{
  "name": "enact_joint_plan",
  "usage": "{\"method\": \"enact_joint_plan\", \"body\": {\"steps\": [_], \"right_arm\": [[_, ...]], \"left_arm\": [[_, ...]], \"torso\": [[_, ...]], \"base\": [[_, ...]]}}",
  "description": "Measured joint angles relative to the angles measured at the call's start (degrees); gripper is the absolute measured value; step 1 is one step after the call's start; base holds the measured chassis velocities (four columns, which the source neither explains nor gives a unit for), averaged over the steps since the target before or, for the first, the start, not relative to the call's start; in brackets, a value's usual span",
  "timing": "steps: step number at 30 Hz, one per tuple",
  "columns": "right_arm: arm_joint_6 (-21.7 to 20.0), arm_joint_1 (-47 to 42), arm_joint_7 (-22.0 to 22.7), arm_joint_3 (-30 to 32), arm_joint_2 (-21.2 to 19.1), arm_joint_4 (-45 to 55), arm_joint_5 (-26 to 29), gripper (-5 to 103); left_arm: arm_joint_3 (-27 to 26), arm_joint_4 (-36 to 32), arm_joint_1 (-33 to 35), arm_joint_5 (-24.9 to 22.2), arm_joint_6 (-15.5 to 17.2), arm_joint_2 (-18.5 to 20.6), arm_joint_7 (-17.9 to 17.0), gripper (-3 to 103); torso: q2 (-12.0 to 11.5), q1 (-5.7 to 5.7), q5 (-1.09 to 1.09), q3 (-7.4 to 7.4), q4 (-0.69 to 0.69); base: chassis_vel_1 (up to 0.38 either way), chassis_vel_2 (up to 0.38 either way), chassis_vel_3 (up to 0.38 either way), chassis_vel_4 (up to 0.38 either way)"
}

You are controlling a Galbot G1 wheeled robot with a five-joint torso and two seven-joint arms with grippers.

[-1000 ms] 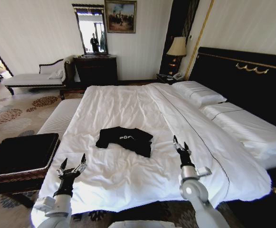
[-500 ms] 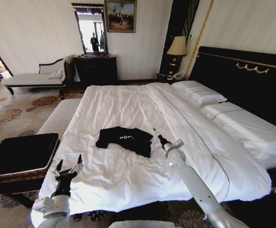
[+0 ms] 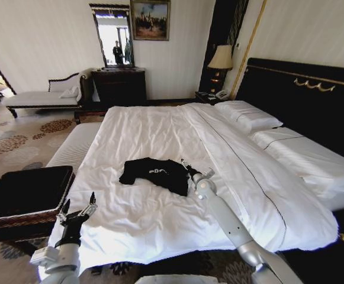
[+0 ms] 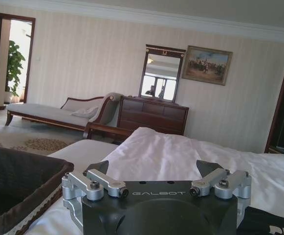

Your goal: Fold the clothes on the bed and place them into the basket.

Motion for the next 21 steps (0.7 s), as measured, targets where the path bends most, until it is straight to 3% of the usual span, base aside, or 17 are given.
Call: {"method": "enact_joint_plan", "body": {"steps": [3,13,16,17,21], "right_arm": [[-2.40,0.03,3.61,-0.08,0.01,-0.92,-0.31,100],[-3.65,1.50,4.41,-0.31,1.12,-4.30,-1.26,102],[-3.43,1.98,4.36,-0.31,1.32,-5.04,-1.50,97],[-3.31,2.19,4.27,-0.30,1.42,-5.32,-1.57,87],[-3.25,2.37,4.12,-0.28,1.71,-5.44,-1.58,76]], "left_arm": [[0.83,0.47,-0.41,0.27,0.09,-0.01,-0.10,100],[0.30,0.58,-0.39,-0.04,0.10,0.68,-0.13,100],[-0.08,0.53,-0.30,-0.22,0.08,0.79,-0.15,100],[-0.21,0.46,-0.19,-0.27,0.06,0.79,-0.19,100],[-0.31,0.10,0.15,-0.31,0.00,0.74,-0.21,100]], "torso": [[0.00,0.00,0.01,0.00,0.01],[0.00,0.00,0.00,0.00,0.02],[0.00,0.00,0.00,0.00,0.02],[0.00,0.00,0.00,0.00,0.01],[0.00,0.00,0.00,0.00,0.02]], "base": [[0.000,0.000,0.000,0.000],[0.000,0.000,0.000,0.000],[0.000,0.000,0.000,0.000],[0.000,0.000,0.000,0.000],[0.000,0.000,0.000,0.000]]}}
